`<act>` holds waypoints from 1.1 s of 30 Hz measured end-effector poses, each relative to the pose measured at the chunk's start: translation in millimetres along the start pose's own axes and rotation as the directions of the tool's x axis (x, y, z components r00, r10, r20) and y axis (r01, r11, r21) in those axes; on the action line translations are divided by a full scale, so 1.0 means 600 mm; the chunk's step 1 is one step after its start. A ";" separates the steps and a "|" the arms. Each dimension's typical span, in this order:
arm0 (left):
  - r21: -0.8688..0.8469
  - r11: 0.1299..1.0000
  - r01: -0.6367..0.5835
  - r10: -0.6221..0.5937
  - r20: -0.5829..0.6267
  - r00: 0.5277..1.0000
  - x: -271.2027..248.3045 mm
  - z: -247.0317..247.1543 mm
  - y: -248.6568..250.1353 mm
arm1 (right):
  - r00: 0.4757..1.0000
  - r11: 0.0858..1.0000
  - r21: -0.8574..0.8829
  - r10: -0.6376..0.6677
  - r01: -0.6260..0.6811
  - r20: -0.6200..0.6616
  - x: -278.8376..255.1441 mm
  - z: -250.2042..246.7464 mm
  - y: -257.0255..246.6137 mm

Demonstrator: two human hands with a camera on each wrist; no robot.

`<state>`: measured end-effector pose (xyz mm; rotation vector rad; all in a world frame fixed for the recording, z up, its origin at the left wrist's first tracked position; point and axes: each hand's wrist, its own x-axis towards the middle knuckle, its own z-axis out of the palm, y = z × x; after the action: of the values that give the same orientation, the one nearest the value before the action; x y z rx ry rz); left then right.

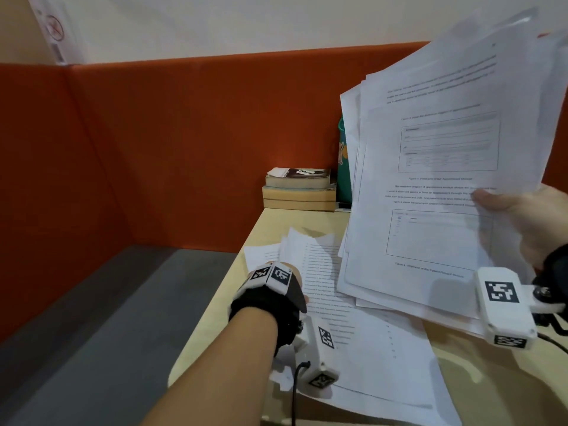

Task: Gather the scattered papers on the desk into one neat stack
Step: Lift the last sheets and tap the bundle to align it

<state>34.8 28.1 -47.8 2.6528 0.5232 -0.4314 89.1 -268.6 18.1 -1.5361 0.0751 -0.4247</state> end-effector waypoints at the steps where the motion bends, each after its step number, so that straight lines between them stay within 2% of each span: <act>1: -0.009 1.000 0.019 -0.019 -0.047 0.999 -0.002 -0.001 0.001 | 1.000 1.000 -0.005 0.003 -0.003 -0.001 -0.002 0.000 -0.001; 3: 0.025 0.994 0.110 -0.106 -0.136 0.985 0.008 0.003 -0.009 | 1.000 1.000 -0.006 0.010 -0.010 -0.008 -0.005 -0.003 -0.003; 4: 0.035 0.993 0.113 -0.107 -0.141 0.984 0.012 0.004 -0.015 | 1.000 1.000 -0.002 0.013 -0.013 -0.013 -0.006 -0.005 -0.003; 7: -0.037 0.996 0.079 -0.081 -0.067 0.994 0.012 0.001 -0.024 | 1.000 1.000 0.002 0.018 -0.018 -0.024 -0.009 -0.004 -0.003; 10: -0.046 0.998 0.047 -0.050 -0.063 0.997 0.010 0.002 -0.019 | 0.999 1.000 0.010 0.017 -0.017 -0.031 -0.014 0.001 -0.002; 14: -0.225 0.974 0.003 -0.022 -0.081 0.996 0.022 0.004 -0.021 | 0.998 0.999 0.019 0.041 -0.040 -0.044 -0.016 -0.004 -0.002; 17: -0.318 0.948 0.004 -0.005 -0.003 1.000 0.008 0.003 -0.020 | 0.998 0.998 0.009 0.058 -0.058 -0.025 -0.022 -0.007 0.005; 19: -0.318 0.947 -0.049 0.042 -0.030 0.999 -0.001 -0.015 -0.023 | 0.997 0.997 0.003 0.072 -0.072 -0.008 -0.027 -0.007 0.009; 21: -0.385 0.916 -0.111 0.070 -0.118 0.990 0.004 -0.056 -0.030 | 0.997 0.997 0.002 0.072 -0.072 -0.028 -0.027 -0.011 0.012; 23: -0.525 0.814 -0.249 0.086 -0.315 0.945 -0.001 -0.110 -0.036 | 0.994 0.997 -0.011 0.075 -0.076 -0.082 -0.025 -0.016 0.015; 25: -0.549 0.753 -0.364 0.077 -0.475 0.877 0.000 -0.151 -0.043 | 0.990 0.997 -0.019 0.075 -0.078 -0.123 -0.024 -0.018 0.019; 27: -0.549 0.707 -0.446 0.057 -0.584 0.809 -0.002 -0.181 -0.045 | 0.985 0.997 -0.029 0.069 -0.075 -0.160 -0.023 -0.015 0.026; 30: -0.561 0.581 -0.590 0.028 -0.710 0.703 -0.025 -0.220 -0.035 | 0.979 0.995 -0.053 0.070 -0.081 -0.192 -0.025 -0.010 0.034; 32: -0.584 0.509 -0.632 0.016 -0.728 0.685 -0.040 -0.239 -0.029 | 0.980 0.993 -0.049 0.093 -0.103 -0.178 -0.027 -0.008 0.036; 33: -0.624 0.441 -0.644 0.031 -0.707 0.706 -0.049 -0.246 -0.026 | 0.980 0.993 -0.044 0.097 -0.107 -0.175 -0.030 -0.004 0.037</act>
<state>34.9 97.3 86.8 1.7218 0.1909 0.7292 76.8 -265.9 -7.3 -1.5374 0.3013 -0.4764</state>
